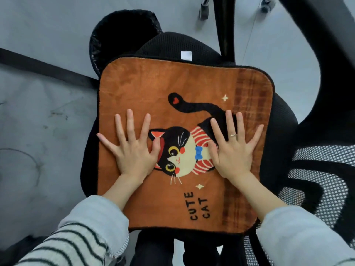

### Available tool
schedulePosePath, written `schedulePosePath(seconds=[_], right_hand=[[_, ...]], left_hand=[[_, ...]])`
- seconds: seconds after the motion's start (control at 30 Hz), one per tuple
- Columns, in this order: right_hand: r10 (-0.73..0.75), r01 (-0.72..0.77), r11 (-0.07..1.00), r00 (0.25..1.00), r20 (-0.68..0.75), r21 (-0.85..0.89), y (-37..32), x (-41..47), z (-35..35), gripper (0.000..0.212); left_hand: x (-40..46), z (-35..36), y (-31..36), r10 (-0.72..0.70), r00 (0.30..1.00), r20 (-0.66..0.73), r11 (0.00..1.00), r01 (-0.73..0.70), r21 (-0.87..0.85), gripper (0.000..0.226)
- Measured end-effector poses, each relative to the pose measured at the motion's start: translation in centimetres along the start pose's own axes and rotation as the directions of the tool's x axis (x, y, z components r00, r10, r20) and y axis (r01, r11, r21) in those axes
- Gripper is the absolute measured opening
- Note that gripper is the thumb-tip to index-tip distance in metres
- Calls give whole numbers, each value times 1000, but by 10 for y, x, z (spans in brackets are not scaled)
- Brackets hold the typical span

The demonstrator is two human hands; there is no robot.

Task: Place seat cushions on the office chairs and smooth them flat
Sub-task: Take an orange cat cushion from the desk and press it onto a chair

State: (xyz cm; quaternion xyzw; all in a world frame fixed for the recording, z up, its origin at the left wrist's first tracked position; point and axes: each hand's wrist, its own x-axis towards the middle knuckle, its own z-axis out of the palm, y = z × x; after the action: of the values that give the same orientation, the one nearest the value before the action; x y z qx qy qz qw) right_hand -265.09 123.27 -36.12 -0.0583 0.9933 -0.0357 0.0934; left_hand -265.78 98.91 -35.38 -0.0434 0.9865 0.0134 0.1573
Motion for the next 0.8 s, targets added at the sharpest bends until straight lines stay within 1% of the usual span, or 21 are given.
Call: schedulePosePath(seconds=[0.1, 0.17, 0.23, 0.3, 0.33, 0.4, 0.53, 0.63, 0.67, 0.77, 0.8], right_hand=[[-10, 10, 1000, 1000, -5, -8, 1, 0, -3, 53], [26, -26, 1000, 999, 19, -1, -5, 1, -10, 53], [93, -95, 995, 994, 52, 34, -21, -7, -14, 53], [90, -96, 993, 993, 80, 72, -41, -27, -11, 53], [72, -77, 994, 994, 77, 73, -48, -39, -8, 53], [44, -46, 997, 998, 34, 59, -52, -50, 2, 52], [43, -43, 998, 999, -15, 55, -53, -47, 18, 51], [49, -48, 997, 999, -10, 62, -53, -49, 18, 53], [51, -51, 997, 999, -3, 64, -53, -50, 14, 54], [48, -54, 995, 996, 73, 84, -52, -47, 4, 53], [35, -44, 995, 994, 101, 85, -49, -49, -1, 53]], left_hand=[[-4, -4, -1, -16, 1000, 0, 1000, 16, 7, 62], [-9, -12, 8, -42, 999, 22, 998, 43, -42, 60], [-25, -12, 26, 11, 998, 56, 996, -6, -88, 58], [-50, -6, 46, 100, 992, 78, 992, -93, -89, 58], [-60, -2, 53, 107, 992, 70, 991, -101, -86, 58], [-65, 6, 59, 70, 997, 33, 994, -67, -85, 59], [-62, 21, 57, 63, 998, -28, 996, -64, -54, 58], [-65, 20, 58, 55, 998, -24, 997, -56, -46, 56], [-67, 15, 59, 55, 998, -19, 997, -56, -47, 55], [-65, 8, 54, 78, 995, 54, 996, -76, -48, 54], [-70, 6, 50, 67, 994, 87, 996, -62, -56, 54]])
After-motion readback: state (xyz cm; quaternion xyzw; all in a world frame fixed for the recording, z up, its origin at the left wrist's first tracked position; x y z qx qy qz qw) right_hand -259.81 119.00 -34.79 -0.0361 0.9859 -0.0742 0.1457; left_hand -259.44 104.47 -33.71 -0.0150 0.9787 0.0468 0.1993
